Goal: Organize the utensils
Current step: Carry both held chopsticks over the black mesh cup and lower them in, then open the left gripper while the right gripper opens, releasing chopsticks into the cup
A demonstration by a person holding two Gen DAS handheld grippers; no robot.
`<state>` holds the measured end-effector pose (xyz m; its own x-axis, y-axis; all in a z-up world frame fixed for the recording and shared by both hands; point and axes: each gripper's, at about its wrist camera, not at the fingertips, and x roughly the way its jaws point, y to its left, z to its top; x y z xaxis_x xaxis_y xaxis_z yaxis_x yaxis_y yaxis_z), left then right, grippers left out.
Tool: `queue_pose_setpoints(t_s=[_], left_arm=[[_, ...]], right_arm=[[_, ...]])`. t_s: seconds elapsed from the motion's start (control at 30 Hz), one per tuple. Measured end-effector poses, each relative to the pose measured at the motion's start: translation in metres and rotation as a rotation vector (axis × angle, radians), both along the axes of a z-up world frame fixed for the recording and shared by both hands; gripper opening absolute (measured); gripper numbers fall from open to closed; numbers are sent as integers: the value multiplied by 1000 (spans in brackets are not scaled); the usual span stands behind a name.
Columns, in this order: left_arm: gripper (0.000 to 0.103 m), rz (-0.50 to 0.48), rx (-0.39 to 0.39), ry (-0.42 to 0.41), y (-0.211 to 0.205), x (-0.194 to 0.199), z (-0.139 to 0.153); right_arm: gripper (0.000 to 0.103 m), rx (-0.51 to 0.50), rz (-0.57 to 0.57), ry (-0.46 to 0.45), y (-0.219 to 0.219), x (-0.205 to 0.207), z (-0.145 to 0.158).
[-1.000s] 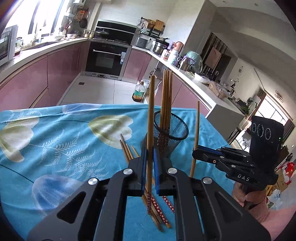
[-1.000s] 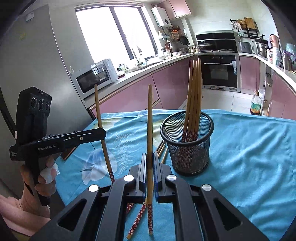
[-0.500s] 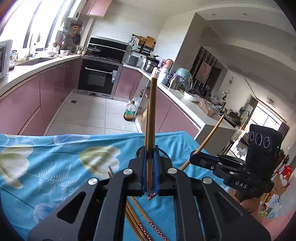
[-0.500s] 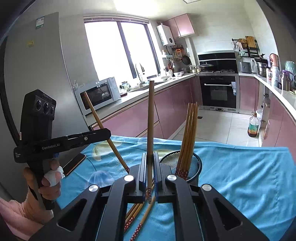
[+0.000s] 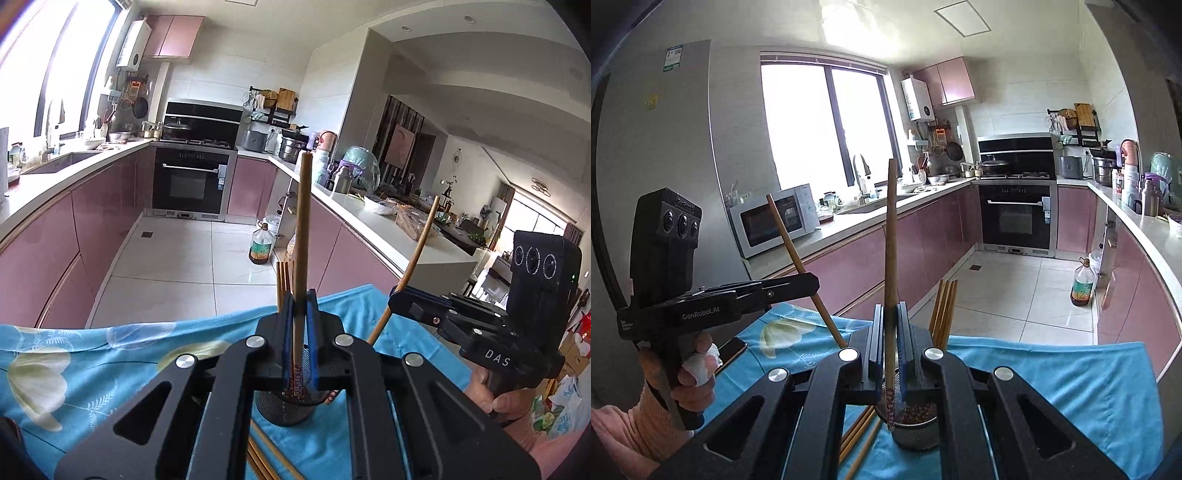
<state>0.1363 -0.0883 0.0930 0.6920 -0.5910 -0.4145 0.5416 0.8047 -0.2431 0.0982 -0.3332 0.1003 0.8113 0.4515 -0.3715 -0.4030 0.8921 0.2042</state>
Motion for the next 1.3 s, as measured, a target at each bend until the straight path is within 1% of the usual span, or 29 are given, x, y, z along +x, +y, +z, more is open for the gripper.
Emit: queue_pose_setpoints(t_s=[0.2, 0.3, 0.4, 0.77, 0.9, 1.07, 1.3], left_arm=[[8, 13, 53, 10, -14, 13, -6], [8, 6, 77, 33, -20, 21, -15], [8, 0, 97, 57, -25, 31, -24], [8, -60, 195, 164, -42, 51, -67], [8, -60, 203, 191, -44, 60, -79], [8, -52, 206, 207, -45, 73, -88], [8, -39, 198, 212, -42, 73, -93]], right_arm=[[6, 18, -25, 15, -7, 13, -6], [6, 13, -41, 23, -6, 20, -12], [6, 3, -42, 51, -5, 28, -20], [6, -59, -10, 237, 5, 50, -64], [7, -61, -21, 262, 5, 57, -70], [7, -60, -30, 267, 5, 58, -72], [9, -53, -44, 270, 7, 64, -74]])
